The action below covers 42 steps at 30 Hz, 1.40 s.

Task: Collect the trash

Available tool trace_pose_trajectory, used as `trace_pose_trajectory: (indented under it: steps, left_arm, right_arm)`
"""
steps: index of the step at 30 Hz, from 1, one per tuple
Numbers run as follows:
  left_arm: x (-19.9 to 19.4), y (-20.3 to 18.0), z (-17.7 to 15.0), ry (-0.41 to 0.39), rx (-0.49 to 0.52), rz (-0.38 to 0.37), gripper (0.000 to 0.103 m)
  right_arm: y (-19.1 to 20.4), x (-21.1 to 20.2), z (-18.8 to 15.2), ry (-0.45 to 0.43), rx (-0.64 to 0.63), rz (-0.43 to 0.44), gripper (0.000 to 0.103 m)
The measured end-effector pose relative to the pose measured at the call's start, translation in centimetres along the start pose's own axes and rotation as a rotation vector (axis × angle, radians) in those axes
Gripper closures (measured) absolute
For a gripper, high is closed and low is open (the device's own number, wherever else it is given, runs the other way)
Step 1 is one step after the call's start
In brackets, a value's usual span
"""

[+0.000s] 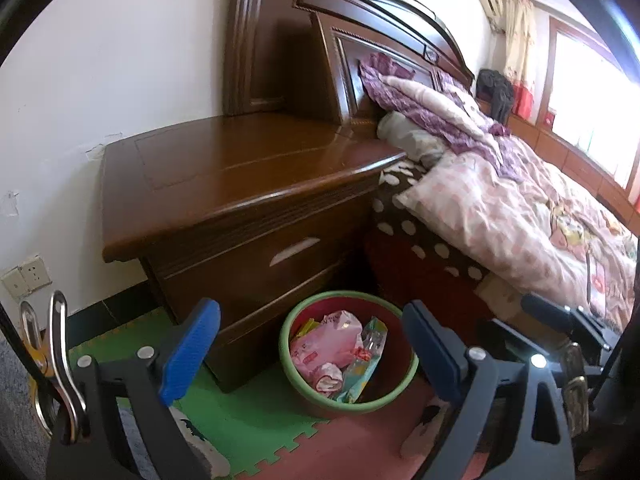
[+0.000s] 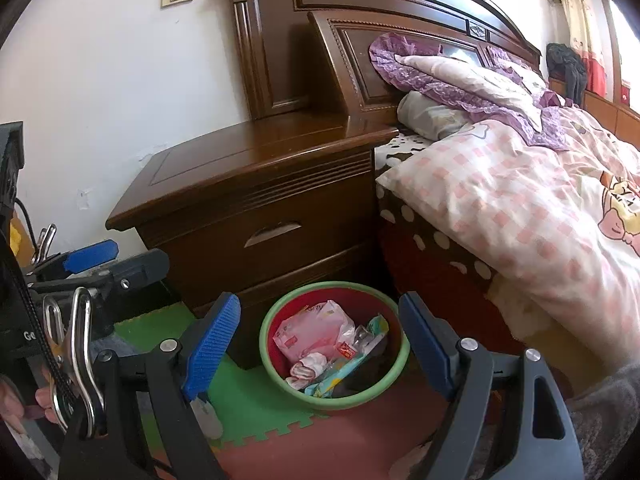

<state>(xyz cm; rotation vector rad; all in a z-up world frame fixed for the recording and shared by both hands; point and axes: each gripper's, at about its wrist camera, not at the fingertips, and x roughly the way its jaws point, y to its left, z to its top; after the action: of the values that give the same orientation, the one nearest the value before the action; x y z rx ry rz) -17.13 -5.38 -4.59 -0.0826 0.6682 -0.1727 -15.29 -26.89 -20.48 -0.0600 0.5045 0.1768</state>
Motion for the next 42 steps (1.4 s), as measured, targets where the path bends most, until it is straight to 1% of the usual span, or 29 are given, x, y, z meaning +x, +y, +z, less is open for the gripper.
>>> trace_pose_trajectory:
  steps: [4,18,42]
  left_arm:
    - [-0.05,0.28,0.16,0.008,-0.009,-0.015,0.008]
    - [0.22,-0.07,-0.01,0.022,0.011,-0.023,0.008]
    - [0.50,-0.34,-0.27,0.036,0.015,-0.020,0.008]
  right_arm:
    - [-0.22,-0.07,0.03,-0.002,0.007,0.001,0.020]
    - [-0.16,0.22,-0.19,0.007,0.002,0.003,0.020]
    - [0.27,0.38,-0.47,0.015,0.000,0.013,0.020]
